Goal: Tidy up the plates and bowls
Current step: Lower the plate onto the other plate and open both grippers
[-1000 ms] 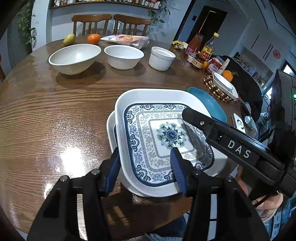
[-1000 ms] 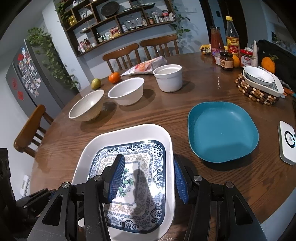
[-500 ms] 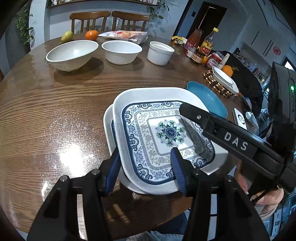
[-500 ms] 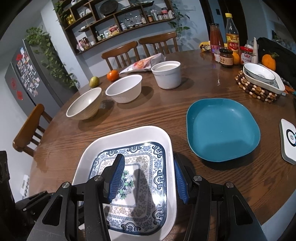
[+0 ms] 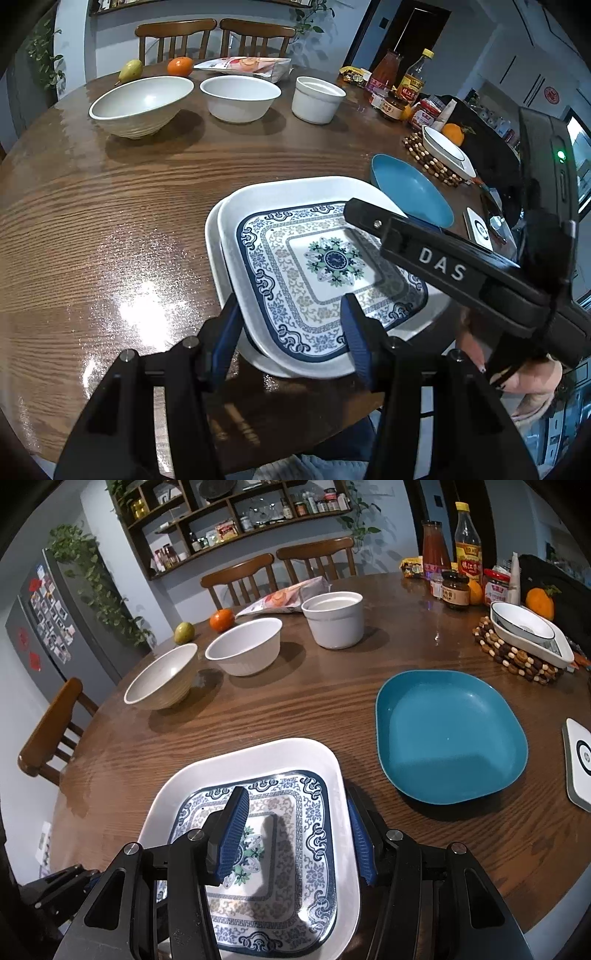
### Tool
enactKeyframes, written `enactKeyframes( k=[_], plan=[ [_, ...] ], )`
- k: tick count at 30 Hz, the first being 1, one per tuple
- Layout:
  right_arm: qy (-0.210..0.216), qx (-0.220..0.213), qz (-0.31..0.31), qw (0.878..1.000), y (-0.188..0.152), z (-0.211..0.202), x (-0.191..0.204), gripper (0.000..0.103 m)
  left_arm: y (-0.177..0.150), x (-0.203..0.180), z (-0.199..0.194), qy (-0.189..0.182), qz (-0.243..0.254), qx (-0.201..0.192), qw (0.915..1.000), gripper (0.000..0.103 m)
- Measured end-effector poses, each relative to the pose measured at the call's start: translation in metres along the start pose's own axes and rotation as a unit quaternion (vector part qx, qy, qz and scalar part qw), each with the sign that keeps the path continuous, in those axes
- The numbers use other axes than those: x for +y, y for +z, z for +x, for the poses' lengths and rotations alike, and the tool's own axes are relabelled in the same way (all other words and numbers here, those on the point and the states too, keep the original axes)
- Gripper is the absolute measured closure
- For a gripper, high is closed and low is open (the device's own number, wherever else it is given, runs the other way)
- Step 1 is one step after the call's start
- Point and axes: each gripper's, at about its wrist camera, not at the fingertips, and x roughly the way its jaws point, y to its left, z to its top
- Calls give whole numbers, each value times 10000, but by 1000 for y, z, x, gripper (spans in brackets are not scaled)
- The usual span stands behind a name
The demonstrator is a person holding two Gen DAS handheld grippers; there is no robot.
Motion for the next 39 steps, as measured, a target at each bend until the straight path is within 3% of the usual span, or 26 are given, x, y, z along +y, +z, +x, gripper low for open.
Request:
enactKeyframes(
  k=[19, 22, 27, 34, 39],
  plan=[
    [-75, 127, -102, 9998, -2, 9, 2, 49, 1, 2, 2, -42, -83, 42, 9999, 49],
    [-66, 145, -92, 9998, -2, 10, 2, 49, 2, 3, 1, -109, -128, 54, 9998, 46],
    [-97, 142, -76, 9998, -4, 10, 3, 49, 2, 2, 0, -269, -153, 132, 9994, 28],
    [-70, 141, -70, 9999, -3, 9, 2, 49, 2, 6, -2, -309, -213, 139, 9992, 26],
    [-60, 140, -56, 9999, -4, 8, 1, 49, 4, 6, -17, -345, -140, -121, 9992, 21]
  ],
)
